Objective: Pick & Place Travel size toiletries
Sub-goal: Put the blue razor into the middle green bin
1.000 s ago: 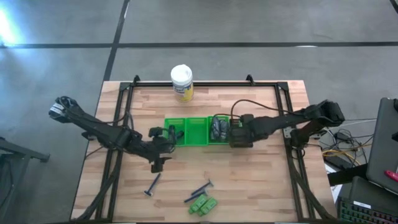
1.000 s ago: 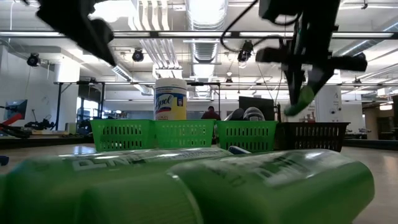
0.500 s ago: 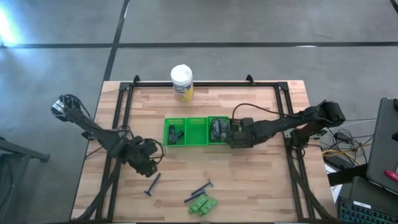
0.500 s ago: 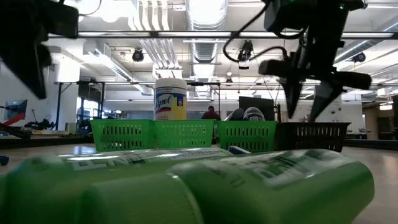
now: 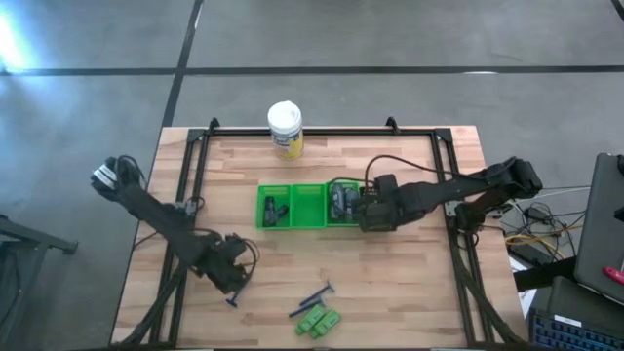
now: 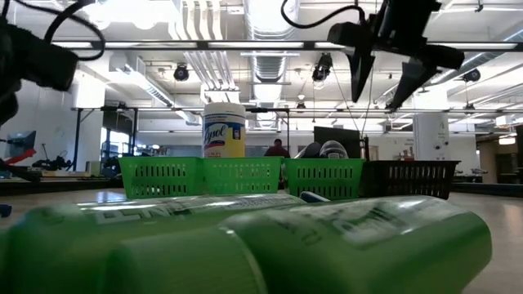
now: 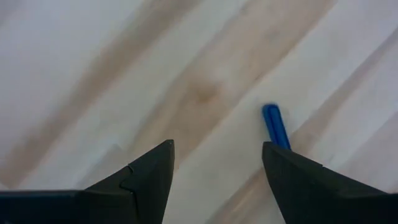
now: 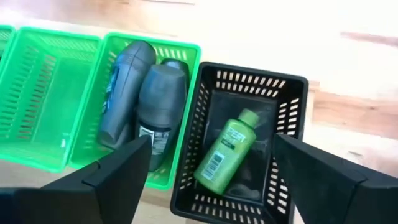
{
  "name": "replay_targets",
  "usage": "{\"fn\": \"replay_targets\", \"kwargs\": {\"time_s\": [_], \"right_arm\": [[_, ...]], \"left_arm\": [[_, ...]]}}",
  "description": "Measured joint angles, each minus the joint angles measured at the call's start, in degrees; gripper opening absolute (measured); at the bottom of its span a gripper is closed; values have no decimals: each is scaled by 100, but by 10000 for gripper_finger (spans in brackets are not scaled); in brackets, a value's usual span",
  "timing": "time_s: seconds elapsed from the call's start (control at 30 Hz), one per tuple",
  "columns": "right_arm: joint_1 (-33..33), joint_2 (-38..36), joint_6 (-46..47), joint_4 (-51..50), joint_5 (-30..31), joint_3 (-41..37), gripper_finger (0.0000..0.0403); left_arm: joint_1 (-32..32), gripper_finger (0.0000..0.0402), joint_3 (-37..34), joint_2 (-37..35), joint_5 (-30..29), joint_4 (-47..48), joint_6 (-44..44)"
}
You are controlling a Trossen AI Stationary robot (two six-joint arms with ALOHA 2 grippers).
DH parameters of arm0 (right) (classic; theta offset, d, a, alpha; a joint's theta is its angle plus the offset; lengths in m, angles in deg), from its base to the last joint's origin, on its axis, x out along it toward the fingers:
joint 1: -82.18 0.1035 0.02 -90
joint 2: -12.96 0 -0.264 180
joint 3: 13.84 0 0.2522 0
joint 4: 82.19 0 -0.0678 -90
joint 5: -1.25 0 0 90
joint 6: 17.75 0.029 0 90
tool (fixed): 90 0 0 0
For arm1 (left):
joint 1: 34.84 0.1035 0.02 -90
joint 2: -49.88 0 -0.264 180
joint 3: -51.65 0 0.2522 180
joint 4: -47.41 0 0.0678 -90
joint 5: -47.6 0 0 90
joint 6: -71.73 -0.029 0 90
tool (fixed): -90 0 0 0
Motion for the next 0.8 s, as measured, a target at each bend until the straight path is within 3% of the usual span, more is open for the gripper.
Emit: {"fn": "replay_targets", "kwargs": {"time_s": [0.3,0.8], "right_arm": [[13,0,-146,-101,0,199,354],[116,-33,-315,-155,-22,196,321]], "left_arm": [[-362,248,367,740,203,-560,536],[-488,237,451,1372,459,-922,628]]}}
